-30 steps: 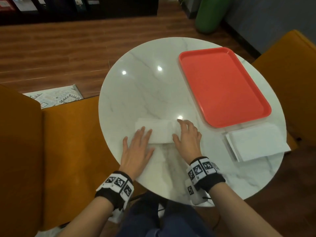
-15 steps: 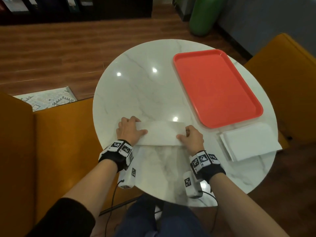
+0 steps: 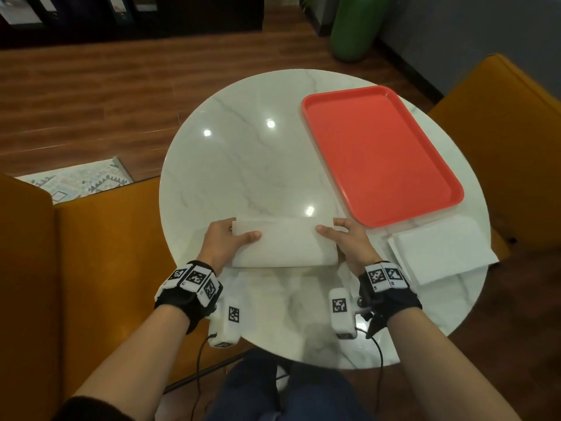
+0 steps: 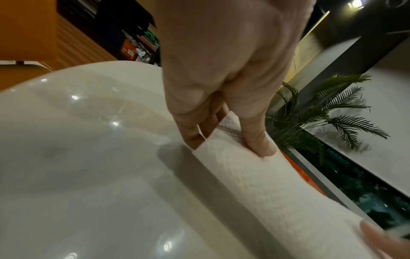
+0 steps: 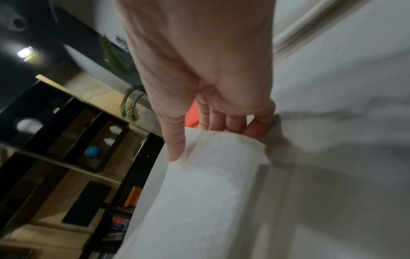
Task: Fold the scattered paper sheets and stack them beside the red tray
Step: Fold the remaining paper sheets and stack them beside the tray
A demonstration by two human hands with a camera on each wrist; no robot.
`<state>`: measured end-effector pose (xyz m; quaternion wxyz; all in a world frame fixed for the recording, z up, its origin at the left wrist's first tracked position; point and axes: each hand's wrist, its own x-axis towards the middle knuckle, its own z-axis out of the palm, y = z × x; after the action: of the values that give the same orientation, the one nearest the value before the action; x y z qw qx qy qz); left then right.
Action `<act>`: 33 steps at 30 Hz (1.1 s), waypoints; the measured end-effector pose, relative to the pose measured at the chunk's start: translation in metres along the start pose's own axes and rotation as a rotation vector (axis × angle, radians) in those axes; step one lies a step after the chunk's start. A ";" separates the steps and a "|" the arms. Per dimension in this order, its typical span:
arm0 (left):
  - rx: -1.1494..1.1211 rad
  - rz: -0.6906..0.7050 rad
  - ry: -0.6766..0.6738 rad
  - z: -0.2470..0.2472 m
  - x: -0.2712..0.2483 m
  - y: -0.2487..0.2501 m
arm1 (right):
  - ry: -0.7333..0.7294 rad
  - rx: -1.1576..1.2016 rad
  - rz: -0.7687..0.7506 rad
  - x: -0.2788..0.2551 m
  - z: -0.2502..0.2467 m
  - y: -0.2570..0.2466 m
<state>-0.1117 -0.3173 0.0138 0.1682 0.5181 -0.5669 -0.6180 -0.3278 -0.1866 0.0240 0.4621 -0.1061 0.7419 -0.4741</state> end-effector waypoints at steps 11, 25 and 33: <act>-0.118 -0.039 0.016 0.003 -0.012 -0.006 | 0.021 0.050 -0.007 -0.009 -0.009 0.003; 1.306 0.614 -0.228 0.054 -0.053 -0.059 | 0.297 -0.343 -0.099 0.006 0.010 0.009; 1.308 0.606 -0.209 0.049 -0.048 -0.075 | 0.362 -0.914 -0.611 -0.027 0.035 0.009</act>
<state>-0.1046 -0.2309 -0.0389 -0.0670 0.2710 -0.9520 -0.1252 -0.2833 -0.1868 0.0278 0.0770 -0.4216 0.8743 -0.2280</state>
